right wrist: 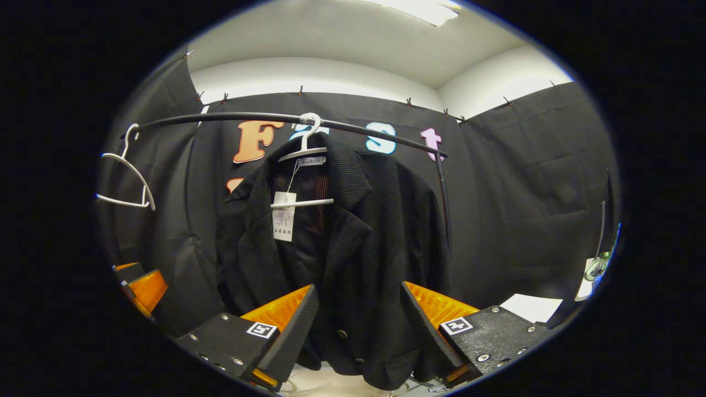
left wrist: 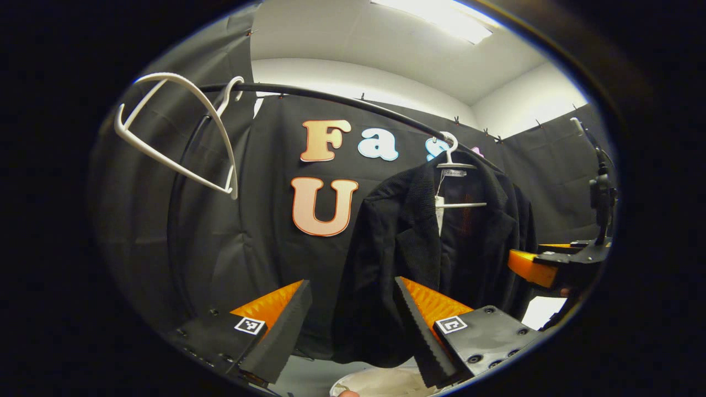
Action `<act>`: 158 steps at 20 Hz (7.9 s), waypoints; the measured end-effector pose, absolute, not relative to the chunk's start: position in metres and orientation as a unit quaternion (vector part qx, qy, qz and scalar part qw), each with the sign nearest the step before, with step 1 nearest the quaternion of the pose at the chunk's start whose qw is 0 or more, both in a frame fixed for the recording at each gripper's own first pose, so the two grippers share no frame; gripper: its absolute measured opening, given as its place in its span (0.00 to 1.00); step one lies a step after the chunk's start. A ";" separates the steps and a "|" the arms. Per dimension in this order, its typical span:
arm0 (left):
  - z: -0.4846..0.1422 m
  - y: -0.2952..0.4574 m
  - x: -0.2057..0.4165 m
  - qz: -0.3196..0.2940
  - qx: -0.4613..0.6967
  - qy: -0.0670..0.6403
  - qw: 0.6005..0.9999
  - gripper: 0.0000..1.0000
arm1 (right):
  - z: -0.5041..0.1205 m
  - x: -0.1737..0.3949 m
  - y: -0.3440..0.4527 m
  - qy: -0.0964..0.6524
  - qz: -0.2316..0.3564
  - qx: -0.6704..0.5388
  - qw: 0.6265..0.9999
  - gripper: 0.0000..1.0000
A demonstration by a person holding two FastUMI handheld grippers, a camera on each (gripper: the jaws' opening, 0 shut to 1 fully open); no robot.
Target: Grasp the clothes on the hanger with both hands and then place them into the laundry hamper below.
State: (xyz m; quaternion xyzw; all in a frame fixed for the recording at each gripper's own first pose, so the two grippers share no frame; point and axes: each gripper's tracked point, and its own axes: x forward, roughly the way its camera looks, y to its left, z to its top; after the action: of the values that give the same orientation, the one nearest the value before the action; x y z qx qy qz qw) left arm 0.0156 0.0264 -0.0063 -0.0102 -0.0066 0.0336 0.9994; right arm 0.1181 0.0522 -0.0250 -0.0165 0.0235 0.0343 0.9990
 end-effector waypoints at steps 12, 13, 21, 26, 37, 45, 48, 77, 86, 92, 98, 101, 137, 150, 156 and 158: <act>-0.003 0.070 -0.012 0.076 -0.002 -0.008 0.997 0.93 | -0.027 0.217 0.039 0.000 -0.052 -0.117 0.992 0.93; -0.003 0.071 -0.010 0.076 -0.003 -0.009 0.997 0.96 | -0.027 0.218 0.033 0.002 -0.050 -0.117 0.992 0.92; 0.020 0.011 0.018 -0.008 -0.020 -0.032 0.999 0.96 | -0.006 0.216 -0.004 0.010 -0.041 -0.101 0.994 0.38; 0.020 -0.047 0.059 -0.044 -0.032 -0.029 0.998 0.93 | 0.011 0.199 -0.008 0.000 -0.024 -0.084 0.996 0.06; -0.003 -0.102 0.191 -0.002 -0.005 -0.050 0.999 1.00 | 0.020 0.182 -0.008 -0.015 0.017 -0.090 0.996 0.13; -0.003 -0.030 0.214 0.101 0.065 -0.077 0.990 0.99 | 0.023 0.178 -0.007 -0.022 0.028 -0.106 0.994 0.13; 0.012 0.004 0.201 0.122 0.066 -0.099 0.985 0.97 | 0.031 0.175 -0.013 -0.030 0.025 -0.109 0.993 0.13; 0.077 0.036 0.188 0.059 0.086 -0.119 0.987 0.11 | 0.106 0.166 -0.048 -0.115 -0.002 -0.103 0.988 0.04; 0.116 0.061 0.219 0.054 0.079 -0.163 0.982 0.11 | 0.152 0.197 -0.072 -0.137 0.027 -0.082 0.987 0.04; 0.115 0.058 0.257 0.055 0.060 -0.156 0.984 0.11 | 0.151 0.241 -0.076 -0.120 0.056 -0.046 0.990 0.04; 0.113 0.062 0.280 0.052 0.027 -0.170 0.984 0.11 | 0.131 0.265 -0.079 -0.109 0.081 -0.016 0.991 0.04; 0.103 0.066 0.293 0.056 0.022 -0.165 0.984 0.11 | 0.117 0.274 -0.080 -0.102 0.086 -0.009 0.991 0.04; -0.050 0.104 0.084 0.104 0.033 0.023 0.994 0.11 | -0.021 0.099 -0.045 0.028 0.069 0.020 0.997 0.05; -0.190 0.041 0.047 0.050 0.018 0.194 0.980 0.12 | -0.179 0.073 0.055 0.199 0.154 0.004 0.968 0.06; -0.257 0.034 0.035 0.038 -0.003 0.286 0.957 0.12 | -0.237 0.075 0.057 0.264 0.144 0.012 0.954 0.08; -0.274 0.032 0.034 0.037 0.002 0.307 0.951 0.13 | -0.255 0.076 0.049 0.279 0.135 0.000 0.951 0.08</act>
State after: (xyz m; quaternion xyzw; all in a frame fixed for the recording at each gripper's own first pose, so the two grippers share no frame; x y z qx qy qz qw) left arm 0.0342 0.0323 -0.2741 0.0023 0.3075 0.0365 0.9509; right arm 0.0763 0.0493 -0.2554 0.0000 0.2791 0.1355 0.9507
